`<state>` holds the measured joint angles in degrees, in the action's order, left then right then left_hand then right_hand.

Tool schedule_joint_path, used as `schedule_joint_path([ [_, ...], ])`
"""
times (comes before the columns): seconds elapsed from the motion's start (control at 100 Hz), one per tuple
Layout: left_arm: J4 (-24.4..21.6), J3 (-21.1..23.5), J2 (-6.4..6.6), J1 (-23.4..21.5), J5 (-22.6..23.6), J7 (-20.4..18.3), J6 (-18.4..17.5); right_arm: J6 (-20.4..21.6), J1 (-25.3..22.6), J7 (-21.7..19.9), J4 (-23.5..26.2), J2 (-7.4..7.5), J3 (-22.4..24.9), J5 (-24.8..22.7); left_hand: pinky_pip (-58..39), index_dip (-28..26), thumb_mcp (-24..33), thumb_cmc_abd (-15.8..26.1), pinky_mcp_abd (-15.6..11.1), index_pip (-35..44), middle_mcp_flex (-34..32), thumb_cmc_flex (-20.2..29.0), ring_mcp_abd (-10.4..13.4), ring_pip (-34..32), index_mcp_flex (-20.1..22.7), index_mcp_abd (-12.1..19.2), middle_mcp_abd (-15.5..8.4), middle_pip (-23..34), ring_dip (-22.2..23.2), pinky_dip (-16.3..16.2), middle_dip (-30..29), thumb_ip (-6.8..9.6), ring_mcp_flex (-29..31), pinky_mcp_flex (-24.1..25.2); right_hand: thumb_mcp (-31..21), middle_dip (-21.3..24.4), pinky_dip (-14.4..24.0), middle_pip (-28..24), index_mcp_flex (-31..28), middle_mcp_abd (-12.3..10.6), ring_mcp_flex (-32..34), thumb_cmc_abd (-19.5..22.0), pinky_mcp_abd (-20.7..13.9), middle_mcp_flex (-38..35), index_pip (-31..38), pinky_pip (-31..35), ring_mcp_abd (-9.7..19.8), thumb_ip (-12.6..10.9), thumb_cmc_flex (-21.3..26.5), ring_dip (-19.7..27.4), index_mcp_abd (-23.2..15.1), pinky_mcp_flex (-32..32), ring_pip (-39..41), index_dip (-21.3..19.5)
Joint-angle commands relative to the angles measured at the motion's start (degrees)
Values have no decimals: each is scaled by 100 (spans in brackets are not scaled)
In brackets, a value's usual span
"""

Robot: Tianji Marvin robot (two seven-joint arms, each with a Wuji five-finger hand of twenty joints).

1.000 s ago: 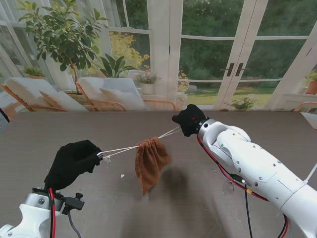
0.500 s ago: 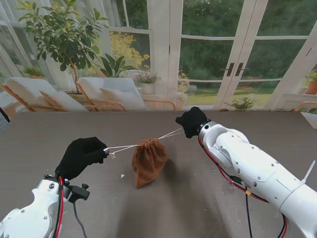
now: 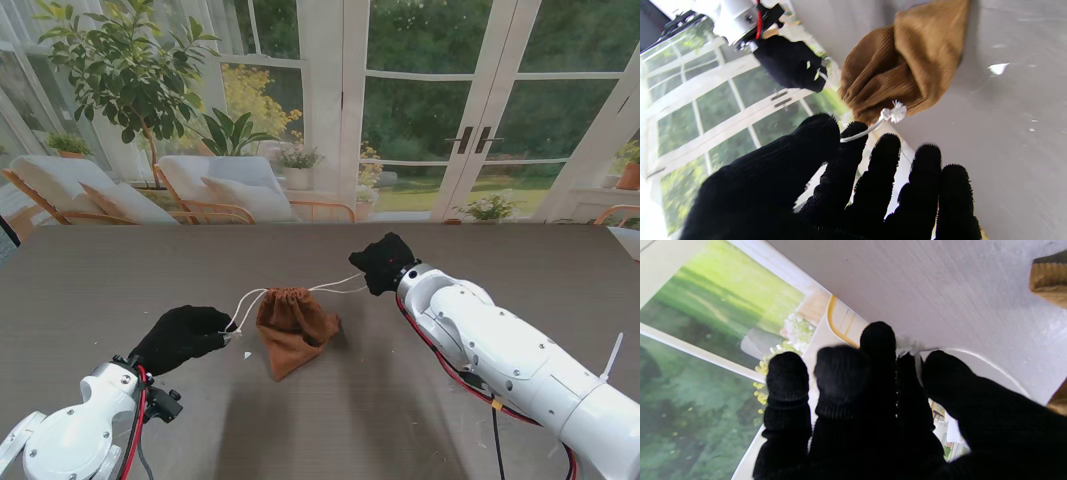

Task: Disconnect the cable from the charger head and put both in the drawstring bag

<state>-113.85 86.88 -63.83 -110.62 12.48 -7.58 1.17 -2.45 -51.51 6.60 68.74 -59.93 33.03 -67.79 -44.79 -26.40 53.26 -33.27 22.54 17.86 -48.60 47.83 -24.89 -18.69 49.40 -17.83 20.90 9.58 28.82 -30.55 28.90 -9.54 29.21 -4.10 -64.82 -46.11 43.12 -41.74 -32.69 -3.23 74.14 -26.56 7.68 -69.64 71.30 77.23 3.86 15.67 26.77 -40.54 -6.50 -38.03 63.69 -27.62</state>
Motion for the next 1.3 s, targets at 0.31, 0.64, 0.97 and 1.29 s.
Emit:
schedule_joint_path([
  [0.31, 99, -9, 110, 7, 420, -348, 171, -101, -257, -337, 162, -24, 106, 45, 3306, 1378, -291, 5, -546, -1351, 2255, -951, 264, 1499, -1638, -126, -45, -715, -1041, 132, -1374, 250, -1721, 261, 941, 1058, -644, 1099, 1058, 738, -848, 832, 848, 1841, -2076, -1337, -925, -1323, -1482, 899, 702, -50, -3398, -327],
  [0.64, 189, 9, 104, -5, 802, -186, 7, -349, -752, -430, 615, -75, 739, 159, 3690, 1599, -531, 25, -753, -1466, 2754, -1379, 475, 1713, -1856, 53, -284, -864, -1322, 168, -1775, 206, -2134, 474, 2122, 1861, -993, 1764, 1310, 1088, -2195, 851, 1324, 2808, -2885, -2046, -1615, -1340, -1797, 1777, 524, 778, -4550, 28],
  [0.97, 578, -220, -20, 224, 592, 485, -807, -450, -2093, -68, 1672, -188, 2140, 611, 3570, 1475, -615, 49, -738, -1214, 2300, -1224, 469, 1509, -1573, 285, -435, -644, -1191, 58, -1662, 211, -1696, 278, 2056, 1954, -1043, 1973, 881, 746, -2695, 751, 1146, 2885, -3238, -2291, -1389, -1364, -1564, 1960, 3, 1257, -4783, 15],
  [1.29, 760, -407, -143, 340, 555, 1167, -1614, 237, -3061, 203, 2255, -277, 3224, 1391, 3519, 1426, -708, 41, -642, -1183, 2089, -1117, 421, 1438, -1531, 489, -486, -609, -1110, 2, -1571, 217, -1509, 133, 1842, 1962, -1015, 2114, 773, 717, -2788, 555, 1194, 2799, -3384, -2418, -1482, -1330, -1521, 1968, -51, 1379, -4838, -34],
])
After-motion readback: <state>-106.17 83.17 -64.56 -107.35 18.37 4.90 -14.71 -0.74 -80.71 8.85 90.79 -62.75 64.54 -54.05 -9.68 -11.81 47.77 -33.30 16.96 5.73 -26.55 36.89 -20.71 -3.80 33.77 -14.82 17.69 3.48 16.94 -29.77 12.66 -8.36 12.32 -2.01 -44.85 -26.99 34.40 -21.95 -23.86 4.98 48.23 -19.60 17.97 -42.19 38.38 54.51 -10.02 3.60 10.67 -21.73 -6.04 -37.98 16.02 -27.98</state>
